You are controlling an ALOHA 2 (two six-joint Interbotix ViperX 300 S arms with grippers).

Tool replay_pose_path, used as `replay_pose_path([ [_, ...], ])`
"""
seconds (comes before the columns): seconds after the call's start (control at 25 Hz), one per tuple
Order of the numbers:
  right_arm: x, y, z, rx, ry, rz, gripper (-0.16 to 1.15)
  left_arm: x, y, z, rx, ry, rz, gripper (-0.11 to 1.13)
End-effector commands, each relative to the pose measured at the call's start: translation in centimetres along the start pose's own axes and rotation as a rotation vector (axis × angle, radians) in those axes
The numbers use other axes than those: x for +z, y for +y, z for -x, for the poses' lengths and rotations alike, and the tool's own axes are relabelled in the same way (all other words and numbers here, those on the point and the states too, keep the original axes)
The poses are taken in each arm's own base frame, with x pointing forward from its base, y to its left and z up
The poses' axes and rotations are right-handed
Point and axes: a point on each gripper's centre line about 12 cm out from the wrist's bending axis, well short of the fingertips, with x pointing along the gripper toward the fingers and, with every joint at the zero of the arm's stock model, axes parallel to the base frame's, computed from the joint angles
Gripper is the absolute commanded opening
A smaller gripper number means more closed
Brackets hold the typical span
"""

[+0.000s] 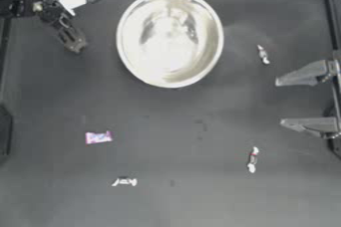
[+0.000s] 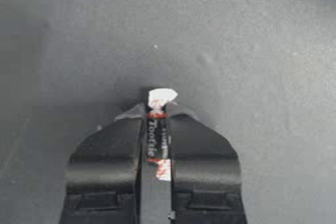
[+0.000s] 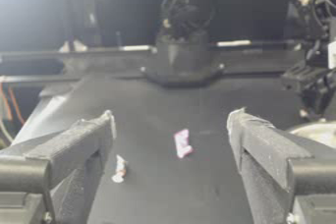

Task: Put candies in bowl

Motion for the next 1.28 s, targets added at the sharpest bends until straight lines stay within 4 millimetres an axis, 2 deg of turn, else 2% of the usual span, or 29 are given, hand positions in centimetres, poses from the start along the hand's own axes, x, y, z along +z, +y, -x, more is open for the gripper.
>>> replay_pose_path([
  [0.04, 0.3, 0.0, -0.2, -0.001, -0.009, -0.003, 0.98, 0.7, -0.2, 1.0, 0.0, -0.023, -0.006, 0.36],
  [0.2, 0.3, 0.0, -0.2, -0.001, -0.009, -0.003, 0.98, 1.9, -0.7, 3.2, 0.0, -0.068, -0.025, 0.35],
  [0.48, 0.2, 0.0, -0.1, -0.001, -0.009, -0.003, 0.98, 4.9, -2.9, 8.6, -0.008, -0.206, -0.092, 0.34],
  [0.72, 0.2, 0.0, -0.1, -0.001, -0.009, -0.003, 0.98, 7.3, -6.2, 12.9, -0.037, -0.331, -0.179, 0.34],
  [0.84, 0.1, 0.0, -0.1, -0.002, -0.005, -0.009, 0.98, 8.3, -8.2, 14.4, -0.059, -0.381, -0.223, 0.34],
  [1.08, 0.1, -0.1, -0.1, -0.008, 0.0, -0.027, 0.98, 10.0, -11.4, 15.1, -0.088, -0.469, -0.322, 0.34],
  [1.28, 0.1, -0.1, -0.1, -0.008, -0.002, -0.027, 0.98, 11.4, -13.2, 13.6, -0.139, -0.487, -0.35, 0.34],
])
